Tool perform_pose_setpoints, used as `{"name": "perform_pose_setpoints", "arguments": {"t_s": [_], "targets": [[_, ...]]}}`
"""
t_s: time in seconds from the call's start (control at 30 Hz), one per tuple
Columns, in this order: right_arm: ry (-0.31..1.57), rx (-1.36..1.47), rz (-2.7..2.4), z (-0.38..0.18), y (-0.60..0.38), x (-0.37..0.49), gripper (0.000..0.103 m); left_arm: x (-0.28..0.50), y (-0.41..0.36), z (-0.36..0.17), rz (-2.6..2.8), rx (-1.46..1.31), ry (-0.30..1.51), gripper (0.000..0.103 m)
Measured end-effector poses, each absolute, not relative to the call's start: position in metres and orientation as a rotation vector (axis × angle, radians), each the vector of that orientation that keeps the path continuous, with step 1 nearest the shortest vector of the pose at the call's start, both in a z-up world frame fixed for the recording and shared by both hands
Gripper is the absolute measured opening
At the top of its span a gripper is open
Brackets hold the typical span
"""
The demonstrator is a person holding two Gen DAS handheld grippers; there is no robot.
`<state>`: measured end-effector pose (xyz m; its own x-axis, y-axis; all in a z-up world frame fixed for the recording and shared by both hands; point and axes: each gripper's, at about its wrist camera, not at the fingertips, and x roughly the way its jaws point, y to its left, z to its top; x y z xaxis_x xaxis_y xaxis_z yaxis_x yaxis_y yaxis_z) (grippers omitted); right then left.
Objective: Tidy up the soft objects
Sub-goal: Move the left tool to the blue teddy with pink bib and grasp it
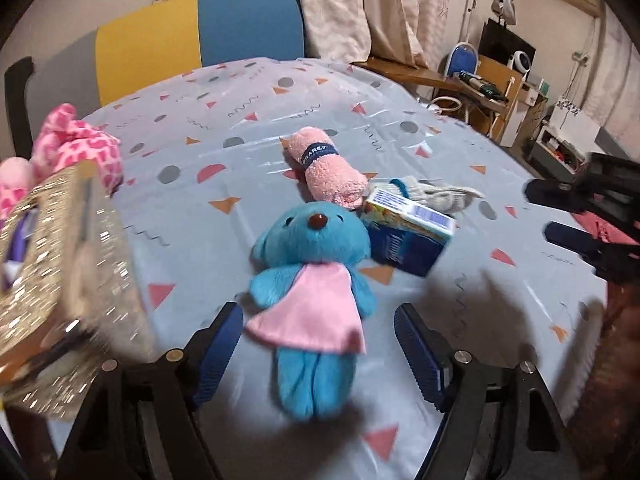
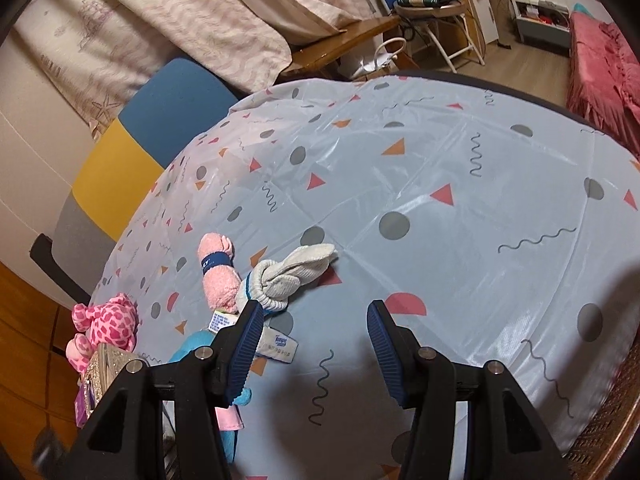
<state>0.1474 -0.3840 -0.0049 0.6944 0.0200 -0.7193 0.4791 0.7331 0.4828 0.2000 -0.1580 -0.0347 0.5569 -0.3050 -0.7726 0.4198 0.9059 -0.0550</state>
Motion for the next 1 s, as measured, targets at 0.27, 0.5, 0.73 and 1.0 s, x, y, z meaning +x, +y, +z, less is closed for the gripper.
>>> {"name": "perform_pose_setpoints", "arguments": {"t_s": [0.27,0.5,0.73,1.0], "targets": [[0.800,0.718,-0.245,-0.009,-0.380,0.153,0.055,0.236,-0.173,-0.076,-0.409,0.141,0.954,0.077],[0.819,0.711,-0.245,-0.011,-0.378,0.155,0.055,0.209,-0.157,-0.070,-0.432,0.106,0.951,0.035],[0.844,0.710,-0.243,-0.015,-0.378,0.157,0.055,0.152,-0.121,-0.072,-0.364,0.103,0.927,0.040],[0.887,0.710,-0.212,-0.021,-0.372,0.161,0.055,0.118,-0.102,-0.080,-0.364,0.135,0.801,0.041]]}}
